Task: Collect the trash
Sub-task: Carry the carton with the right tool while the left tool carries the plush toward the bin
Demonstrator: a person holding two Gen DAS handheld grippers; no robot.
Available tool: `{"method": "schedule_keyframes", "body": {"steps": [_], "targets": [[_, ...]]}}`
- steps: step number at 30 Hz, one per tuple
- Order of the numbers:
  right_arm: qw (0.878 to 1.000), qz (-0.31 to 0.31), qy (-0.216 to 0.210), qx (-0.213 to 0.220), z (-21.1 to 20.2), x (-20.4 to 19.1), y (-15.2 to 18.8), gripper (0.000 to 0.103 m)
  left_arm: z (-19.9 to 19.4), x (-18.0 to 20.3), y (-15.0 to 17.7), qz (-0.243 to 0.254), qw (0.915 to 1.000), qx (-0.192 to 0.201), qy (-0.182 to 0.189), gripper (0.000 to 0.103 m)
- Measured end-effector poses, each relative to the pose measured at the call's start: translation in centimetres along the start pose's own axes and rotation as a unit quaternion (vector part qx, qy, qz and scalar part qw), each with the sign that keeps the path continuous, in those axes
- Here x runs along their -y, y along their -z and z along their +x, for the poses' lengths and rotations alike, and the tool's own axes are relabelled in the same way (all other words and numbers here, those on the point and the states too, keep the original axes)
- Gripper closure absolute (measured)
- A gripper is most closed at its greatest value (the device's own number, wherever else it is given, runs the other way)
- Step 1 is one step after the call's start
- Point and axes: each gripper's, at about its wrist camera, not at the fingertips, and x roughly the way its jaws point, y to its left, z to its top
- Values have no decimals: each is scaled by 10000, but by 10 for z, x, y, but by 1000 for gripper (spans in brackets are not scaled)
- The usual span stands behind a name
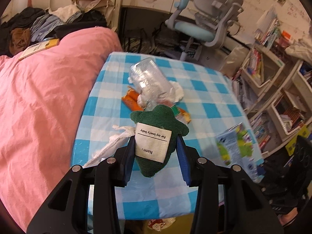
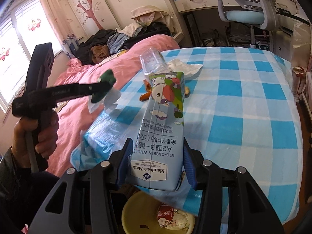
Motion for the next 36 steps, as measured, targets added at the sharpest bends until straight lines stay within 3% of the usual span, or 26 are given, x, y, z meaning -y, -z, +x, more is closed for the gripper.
{"method": "schedule_keyframes", "body": {"steps": [3, 8, 10, 14, 15, 19, 23, 25, 28, 30, 33, 36], "targets": [[10000, -84, -38, -29, -2, -6, 6, 55, -10, -1, 1, -78, 9997, 143, 202, 64], [9998, -207, -41, -49, -3, -12, 11, 55, -10, -4, 4, -185, 9995, 132, 209, 64], [9998, -189, -27, -61, -3, -11, 13, 55, -1, -9, 4, -313, 9995, -7, 96, 62], [9998, -167, 6, -96, -1, -10, 14, 55, 38, -31, 11, -789, 9925, -926, -133, 61], [9998, -162, 7, -94, -1, -10, 14, 55, 40, -33, 11, -822, 9918, -959, -197, 60], [9999, -135, 14, -97, 0, -8, 14, 55, 25, -42, 8, -1020, 9931, -554, -131, 38], [9999, -103, 9, -119, 2, -5, 15, 55, 15, -50, 5, -1176, 9923, -340, -205, 38], [9999, -95, 3, -119, 2, -5, 16, 55, 12, -48, 4, -1157, 9928, -311, 7, 38], [9999, -65, -17, -124, 2, -3, 15, 55, 11, -29, 3, -719, 9965, -345, 234, 38], [9999, -53, -30, -136, 3, -3, 15, 55, 22, -6, 9, -80, 9974, -657, 281, 38], [9999, -53, -49, -155, 3, -2, 16, 55, 41, 25, 23, 776, 9908, -1102, 72, 38], [9998, -33, -55, -165, 3, -1, 16, 55, 60, 31, 36, 1178, 9810, -1483, -430, 38]]}}
